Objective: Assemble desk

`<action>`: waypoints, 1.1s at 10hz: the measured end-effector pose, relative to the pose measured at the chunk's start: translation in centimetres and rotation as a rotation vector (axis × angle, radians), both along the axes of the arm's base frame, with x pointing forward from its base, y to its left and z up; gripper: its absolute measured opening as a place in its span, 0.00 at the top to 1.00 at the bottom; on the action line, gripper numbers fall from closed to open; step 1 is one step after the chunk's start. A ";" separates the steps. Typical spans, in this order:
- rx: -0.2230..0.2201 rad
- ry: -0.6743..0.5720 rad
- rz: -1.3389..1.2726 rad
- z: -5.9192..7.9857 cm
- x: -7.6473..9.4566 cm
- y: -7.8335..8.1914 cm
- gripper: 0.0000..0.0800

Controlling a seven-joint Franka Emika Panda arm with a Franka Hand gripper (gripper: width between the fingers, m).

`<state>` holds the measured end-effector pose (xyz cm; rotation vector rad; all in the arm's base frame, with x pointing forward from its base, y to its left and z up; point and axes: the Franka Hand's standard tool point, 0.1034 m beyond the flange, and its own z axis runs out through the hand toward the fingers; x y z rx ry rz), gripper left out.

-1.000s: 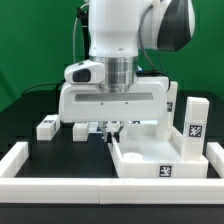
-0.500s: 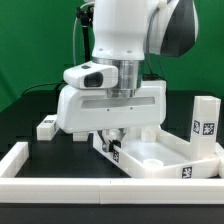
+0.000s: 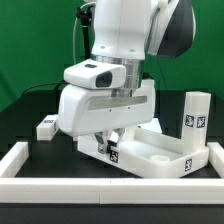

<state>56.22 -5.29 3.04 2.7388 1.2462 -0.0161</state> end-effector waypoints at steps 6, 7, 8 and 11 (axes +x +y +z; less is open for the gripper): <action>-0.073 0.021 0.543 0.5 4.8 2.0 0.92; -0.085 0.030 0.585 0.5 4.8 1.7 0.92; -0.099 0.042 0.641 0.5 4.8 1.5 0.92; -0.097 0.026 0.608 0.8 5.4 2.3 0.92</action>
Offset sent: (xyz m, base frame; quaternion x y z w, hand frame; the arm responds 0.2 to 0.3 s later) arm 0.0719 0.0528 0.0007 -0.0153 0.0804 -0.2870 0.9544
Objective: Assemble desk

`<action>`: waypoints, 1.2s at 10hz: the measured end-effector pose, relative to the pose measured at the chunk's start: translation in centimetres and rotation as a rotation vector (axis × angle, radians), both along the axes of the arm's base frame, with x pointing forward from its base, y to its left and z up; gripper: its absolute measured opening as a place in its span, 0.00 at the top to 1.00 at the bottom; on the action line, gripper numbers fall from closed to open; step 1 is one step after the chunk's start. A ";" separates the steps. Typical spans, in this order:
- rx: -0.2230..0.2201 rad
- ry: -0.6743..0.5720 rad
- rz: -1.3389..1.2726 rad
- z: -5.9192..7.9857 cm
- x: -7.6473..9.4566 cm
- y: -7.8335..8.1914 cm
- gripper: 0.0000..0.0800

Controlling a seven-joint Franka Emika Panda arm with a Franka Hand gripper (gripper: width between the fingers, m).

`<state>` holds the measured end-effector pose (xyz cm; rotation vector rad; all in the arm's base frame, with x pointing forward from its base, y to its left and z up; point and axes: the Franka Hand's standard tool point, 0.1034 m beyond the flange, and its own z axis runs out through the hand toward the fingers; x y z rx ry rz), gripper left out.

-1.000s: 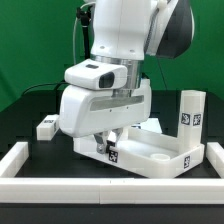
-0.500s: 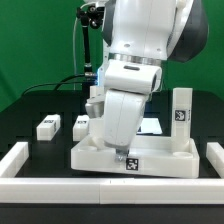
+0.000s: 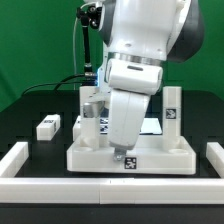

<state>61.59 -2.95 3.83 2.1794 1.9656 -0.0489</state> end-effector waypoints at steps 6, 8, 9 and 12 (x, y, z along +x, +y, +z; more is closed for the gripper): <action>0.011 -0.049 0.013 -0.9 3.9 4.1 0.92; -0.019 -0.042 0.018 -0.5 4.1 4.6 0.92; -0.026 -0.038 0.019 -0.7 4.1 4.4 0.92; -0.026 -0.033 0.016 -0.8 3.9 4.2 0.92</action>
Offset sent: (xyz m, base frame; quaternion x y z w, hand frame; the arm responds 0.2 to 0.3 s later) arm 0.0539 0.0341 -0.0040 -0.0546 0.0085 0.0099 0.9984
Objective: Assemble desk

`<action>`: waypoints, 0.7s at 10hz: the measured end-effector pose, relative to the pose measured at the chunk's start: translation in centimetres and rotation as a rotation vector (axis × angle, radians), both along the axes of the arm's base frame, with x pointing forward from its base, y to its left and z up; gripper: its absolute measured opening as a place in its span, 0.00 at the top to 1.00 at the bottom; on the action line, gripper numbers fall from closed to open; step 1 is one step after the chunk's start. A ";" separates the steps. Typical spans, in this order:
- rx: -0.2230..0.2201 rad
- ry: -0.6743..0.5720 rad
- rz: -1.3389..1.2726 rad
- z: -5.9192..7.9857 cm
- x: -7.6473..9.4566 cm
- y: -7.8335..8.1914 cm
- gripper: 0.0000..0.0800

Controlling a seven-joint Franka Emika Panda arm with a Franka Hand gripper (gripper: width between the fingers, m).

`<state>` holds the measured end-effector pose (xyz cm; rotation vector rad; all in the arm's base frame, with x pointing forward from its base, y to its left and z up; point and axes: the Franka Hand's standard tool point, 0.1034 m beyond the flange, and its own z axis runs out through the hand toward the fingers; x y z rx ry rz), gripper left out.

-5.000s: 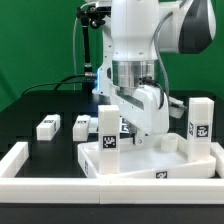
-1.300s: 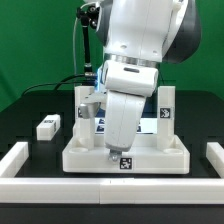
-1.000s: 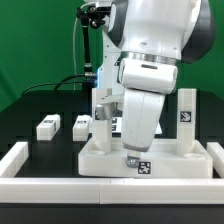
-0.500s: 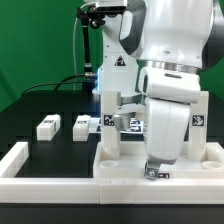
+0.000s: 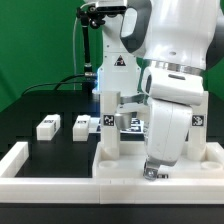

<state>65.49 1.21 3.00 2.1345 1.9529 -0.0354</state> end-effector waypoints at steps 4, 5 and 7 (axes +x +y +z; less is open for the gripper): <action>0.000 0.000 -0.002 0.0 0.0 -0.2 0.26; 0.000 0.000 -0.003 0.0 0.0 -0.2 0.26; 0.000 0.001 -0.004 0.0 0.0 -0.2 0.19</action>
Offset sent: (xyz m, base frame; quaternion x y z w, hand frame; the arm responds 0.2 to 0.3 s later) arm 0.0000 0.0000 0.0000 0.0000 0.0000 0.0000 1.0000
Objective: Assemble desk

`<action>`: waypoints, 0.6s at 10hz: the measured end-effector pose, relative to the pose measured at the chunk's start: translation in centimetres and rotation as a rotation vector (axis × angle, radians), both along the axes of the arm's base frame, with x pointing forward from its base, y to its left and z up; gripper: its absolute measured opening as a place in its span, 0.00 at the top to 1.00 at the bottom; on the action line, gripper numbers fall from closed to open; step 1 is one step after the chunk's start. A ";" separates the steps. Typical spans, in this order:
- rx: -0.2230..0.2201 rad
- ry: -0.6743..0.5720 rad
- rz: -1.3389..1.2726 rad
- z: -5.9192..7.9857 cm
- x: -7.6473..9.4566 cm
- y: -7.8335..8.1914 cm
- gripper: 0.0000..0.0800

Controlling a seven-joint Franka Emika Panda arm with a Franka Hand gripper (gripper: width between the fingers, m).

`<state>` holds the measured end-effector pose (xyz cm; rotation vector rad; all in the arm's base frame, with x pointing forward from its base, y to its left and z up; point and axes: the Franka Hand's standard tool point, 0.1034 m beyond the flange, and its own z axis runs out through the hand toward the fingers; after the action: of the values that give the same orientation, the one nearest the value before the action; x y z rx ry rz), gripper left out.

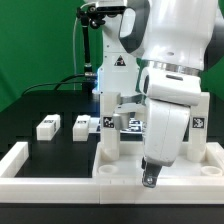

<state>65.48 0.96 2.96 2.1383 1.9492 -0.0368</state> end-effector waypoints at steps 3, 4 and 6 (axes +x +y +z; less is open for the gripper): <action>0.000 0.000 -0.001 0.0 0.0 -0.1 0.19; 0.000 0.000 -0.002 0.0 0.0 -0.1 0.19; -0.024 0.042 -0.032 2.6 0.5 -1.2 0.19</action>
Offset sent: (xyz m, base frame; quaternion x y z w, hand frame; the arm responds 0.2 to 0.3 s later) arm 0.0000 0.0000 0.0000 0.0000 0.0000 0.0000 1.0000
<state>65.96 -0.25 5.61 2.1703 1.9267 -0.1114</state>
